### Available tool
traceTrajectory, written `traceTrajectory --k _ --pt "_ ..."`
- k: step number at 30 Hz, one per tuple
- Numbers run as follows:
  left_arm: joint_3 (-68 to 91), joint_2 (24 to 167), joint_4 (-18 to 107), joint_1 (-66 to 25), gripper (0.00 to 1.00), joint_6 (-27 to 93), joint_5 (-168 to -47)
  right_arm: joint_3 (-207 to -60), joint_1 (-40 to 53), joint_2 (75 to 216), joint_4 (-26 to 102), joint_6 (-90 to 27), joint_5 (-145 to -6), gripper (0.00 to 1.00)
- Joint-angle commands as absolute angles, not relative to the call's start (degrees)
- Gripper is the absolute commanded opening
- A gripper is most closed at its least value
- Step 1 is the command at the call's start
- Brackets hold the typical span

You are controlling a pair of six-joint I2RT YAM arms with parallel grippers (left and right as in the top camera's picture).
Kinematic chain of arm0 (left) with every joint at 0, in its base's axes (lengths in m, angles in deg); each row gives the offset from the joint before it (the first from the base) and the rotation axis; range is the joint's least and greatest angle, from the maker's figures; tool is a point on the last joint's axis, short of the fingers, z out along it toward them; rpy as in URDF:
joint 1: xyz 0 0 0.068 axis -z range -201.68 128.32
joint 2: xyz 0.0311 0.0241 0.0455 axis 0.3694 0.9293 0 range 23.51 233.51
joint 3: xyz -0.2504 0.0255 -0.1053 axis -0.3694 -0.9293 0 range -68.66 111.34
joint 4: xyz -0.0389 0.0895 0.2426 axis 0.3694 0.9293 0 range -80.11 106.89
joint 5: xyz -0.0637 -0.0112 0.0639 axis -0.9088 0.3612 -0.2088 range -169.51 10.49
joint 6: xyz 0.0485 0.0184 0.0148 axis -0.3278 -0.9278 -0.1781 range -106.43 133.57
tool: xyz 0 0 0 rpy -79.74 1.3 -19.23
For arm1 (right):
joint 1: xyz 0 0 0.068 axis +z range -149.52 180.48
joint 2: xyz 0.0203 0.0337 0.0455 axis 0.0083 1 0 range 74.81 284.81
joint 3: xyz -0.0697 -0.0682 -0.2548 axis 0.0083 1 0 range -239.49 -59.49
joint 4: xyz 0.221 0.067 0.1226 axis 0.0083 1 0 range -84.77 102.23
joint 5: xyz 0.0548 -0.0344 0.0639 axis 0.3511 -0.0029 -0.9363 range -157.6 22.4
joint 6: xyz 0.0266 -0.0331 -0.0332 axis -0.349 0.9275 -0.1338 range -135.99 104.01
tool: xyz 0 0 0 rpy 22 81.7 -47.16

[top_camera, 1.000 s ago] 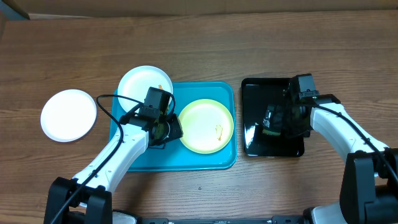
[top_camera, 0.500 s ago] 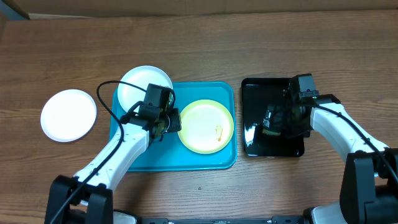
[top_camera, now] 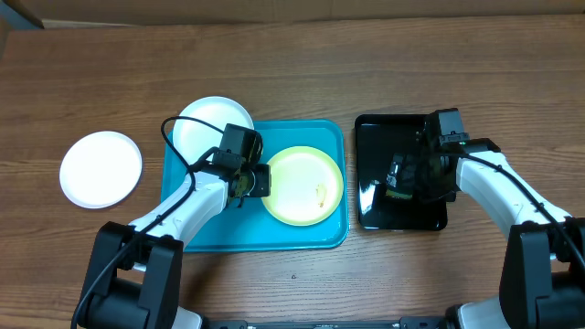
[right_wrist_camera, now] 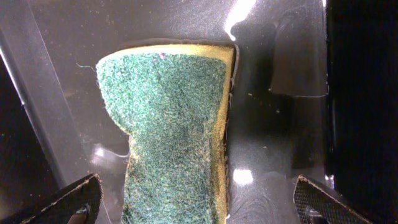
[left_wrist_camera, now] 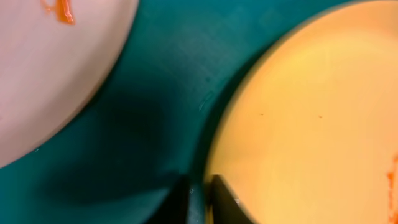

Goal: Clean dirty plates on tray and stack at the side

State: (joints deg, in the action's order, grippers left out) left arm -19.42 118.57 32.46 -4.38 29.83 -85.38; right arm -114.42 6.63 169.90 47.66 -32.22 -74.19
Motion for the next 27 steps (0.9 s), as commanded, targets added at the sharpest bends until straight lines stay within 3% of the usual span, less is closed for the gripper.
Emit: traceTrajectory --k 1,19,21,24,27 --pt "-18.4 119.1 33.2 -3.7 0.04 27.3 -86.6 -114.3 6.8 169.3 47.3 -32.0 -73.6 1.0" --pt "-18.4 119.1 40.6 -3.7 0.07 53.7 -83.8 -114.3 6.8 169.3 47.3 -32.0 -73.6 1.0" --pt "-18.4 119.1 40.5 -3.6 0.11 55.6 -83.8 -114.3 6.8 169.3 47.3 -32.0 -73.6 1.0" --pt "-18.4 119.1 39.6 -3.7 0.26 55.9 -83.5 -114.3 6.8 169.3 47.3 -32.0 -73.6 1.0" --pt "-18.2 119.1 37.7 -3.7 0.29 52.6 -83.6 -114.3 6.8 169.3 47.3 -32.0 -73.6 1.0"
